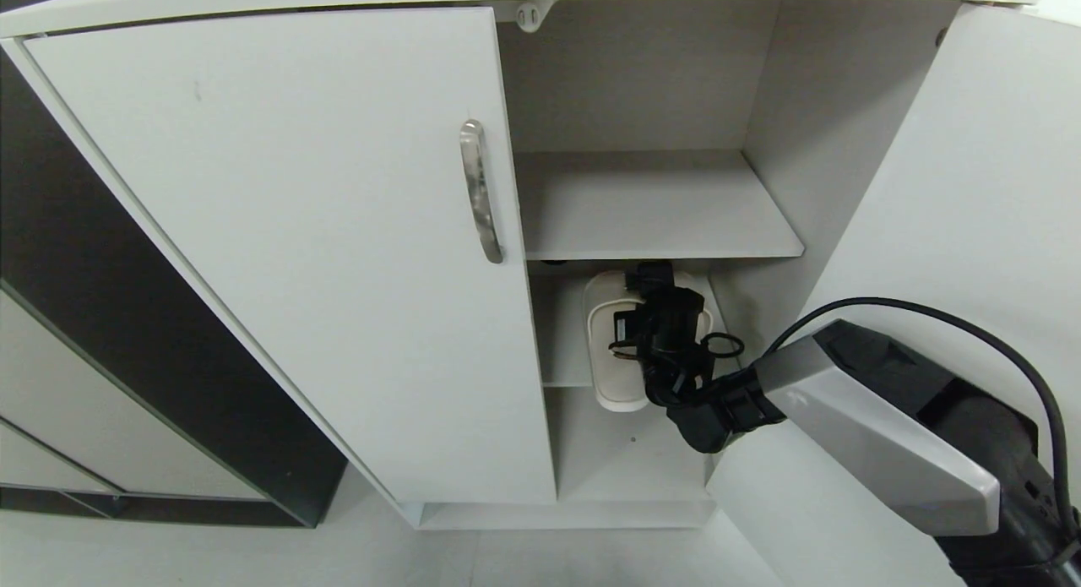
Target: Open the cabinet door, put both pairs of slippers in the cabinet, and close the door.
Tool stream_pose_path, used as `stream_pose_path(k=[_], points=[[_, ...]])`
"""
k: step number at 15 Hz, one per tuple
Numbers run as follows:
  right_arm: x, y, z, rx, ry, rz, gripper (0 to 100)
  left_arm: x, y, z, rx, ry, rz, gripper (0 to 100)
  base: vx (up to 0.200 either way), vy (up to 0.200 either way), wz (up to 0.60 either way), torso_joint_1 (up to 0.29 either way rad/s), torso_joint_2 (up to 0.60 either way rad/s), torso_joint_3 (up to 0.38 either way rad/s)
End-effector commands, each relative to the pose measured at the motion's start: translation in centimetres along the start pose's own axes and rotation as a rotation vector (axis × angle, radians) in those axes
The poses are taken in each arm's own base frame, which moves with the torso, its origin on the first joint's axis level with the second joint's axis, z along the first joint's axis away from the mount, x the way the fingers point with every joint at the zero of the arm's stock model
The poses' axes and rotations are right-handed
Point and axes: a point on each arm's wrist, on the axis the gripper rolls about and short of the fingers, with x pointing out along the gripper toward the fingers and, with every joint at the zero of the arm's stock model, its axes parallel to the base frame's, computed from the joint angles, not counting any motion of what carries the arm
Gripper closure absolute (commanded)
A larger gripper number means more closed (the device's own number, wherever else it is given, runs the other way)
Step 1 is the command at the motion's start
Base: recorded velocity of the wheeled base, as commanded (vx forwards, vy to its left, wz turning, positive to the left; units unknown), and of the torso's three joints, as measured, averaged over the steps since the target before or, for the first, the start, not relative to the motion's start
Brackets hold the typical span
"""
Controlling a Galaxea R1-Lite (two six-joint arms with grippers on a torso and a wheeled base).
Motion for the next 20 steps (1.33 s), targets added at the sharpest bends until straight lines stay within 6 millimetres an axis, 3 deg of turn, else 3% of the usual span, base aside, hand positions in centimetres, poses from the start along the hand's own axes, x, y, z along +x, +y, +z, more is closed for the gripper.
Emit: stream_pose_path(k=[1, 12, 13, 16, 20], points=[[0.6, 0.0, -0.4, 0.005, -0.007, -0.006, 100, 0.0, 0.0, 0.0, -0.002, 0.0, 0.002, 100, 0.0, 0.0, 0.0, 0.0, 0.0, 0.0], [1.1, -0.4, -1.4, -0.007, 0.012, -0.018, 100, 0.0, 0.0, 0.0, -0.003, -0.001, 0.022, 100, 0.0, 0.0, 0.0, 0.0, 0.0, 0.0], [1.2, -0.5, -1.4, -0.004, 0.012, -0.019, 0, 0.0, 0.0, 0.0, -0.003, -0.001, 0.022, 100, 0.0, 0.0, 0.0, 0.0, 0.0, 0.0], [0.8, -0.6, -1.8, -0.018, 0.03, -0.018, 0, 0.0, 0.0, 0.0, -0.011, -0.001, 0.022, 100, 0.0, 0.0, 0.0, 0.0, 0.0, 0.0], [-2.3, -1.1, -0.2, -0.012, 0.018, 0.01, 0, 0.0, 0.0, 0.0, -0.011, -0.001, 0.02, 100, 0.0, 0.0, 0.0, 0.0, 0.0, 0.0]])
